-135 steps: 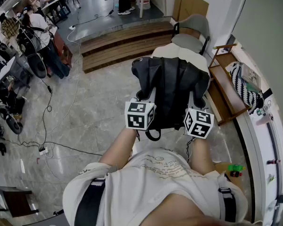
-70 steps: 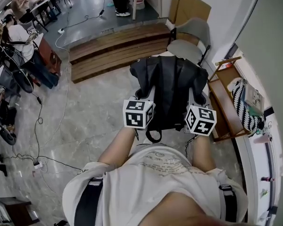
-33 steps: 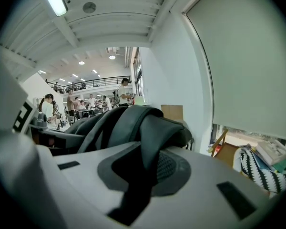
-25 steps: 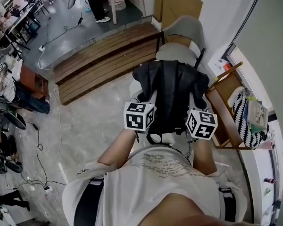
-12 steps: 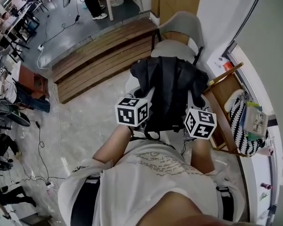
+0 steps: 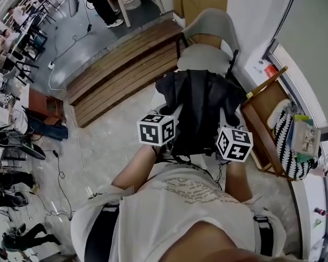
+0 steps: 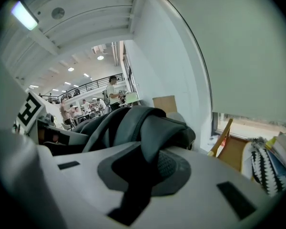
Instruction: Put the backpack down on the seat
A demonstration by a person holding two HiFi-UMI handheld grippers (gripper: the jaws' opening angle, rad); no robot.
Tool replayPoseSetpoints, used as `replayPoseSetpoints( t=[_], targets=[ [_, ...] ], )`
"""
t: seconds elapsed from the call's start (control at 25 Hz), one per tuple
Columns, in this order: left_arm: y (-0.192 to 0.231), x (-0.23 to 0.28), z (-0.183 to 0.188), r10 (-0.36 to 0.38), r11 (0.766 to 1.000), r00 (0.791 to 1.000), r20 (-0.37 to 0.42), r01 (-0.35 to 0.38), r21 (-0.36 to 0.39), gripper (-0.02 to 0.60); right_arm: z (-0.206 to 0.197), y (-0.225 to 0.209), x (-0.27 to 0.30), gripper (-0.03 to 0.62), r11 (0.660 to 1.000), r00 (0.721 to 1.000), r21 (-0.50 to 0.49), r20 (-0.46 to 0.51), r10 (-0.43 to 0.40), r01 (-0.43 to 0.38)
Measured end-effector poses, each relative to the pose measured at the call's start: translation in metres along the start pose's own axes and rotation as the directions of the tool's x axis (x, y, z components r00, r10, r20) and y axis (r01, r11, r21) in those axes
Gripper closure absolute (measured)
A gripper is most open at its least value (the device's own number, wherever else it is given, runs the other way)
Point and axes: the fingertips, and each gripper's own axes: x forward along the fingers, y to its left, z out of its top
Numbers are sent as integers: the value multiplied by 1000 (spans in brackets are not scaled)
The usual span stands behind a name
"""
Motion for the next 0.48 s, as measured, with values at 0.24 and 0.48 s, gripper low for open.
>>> replayPoseSetpoints(
  t=[0.24, 0.48],
  targets=[
    [20, 29, -1, -65, 997, 997, -46, 67, 33, 515, -14, -5, 21, 540, 997, 998, 45, -16, -55, 56],
    [52, 57, -5, -127, 985, 984, -125, 140, 101, 515, -34, -2, 48, 540, 986, 985, 65, -86, -148, 154]
  ],
)
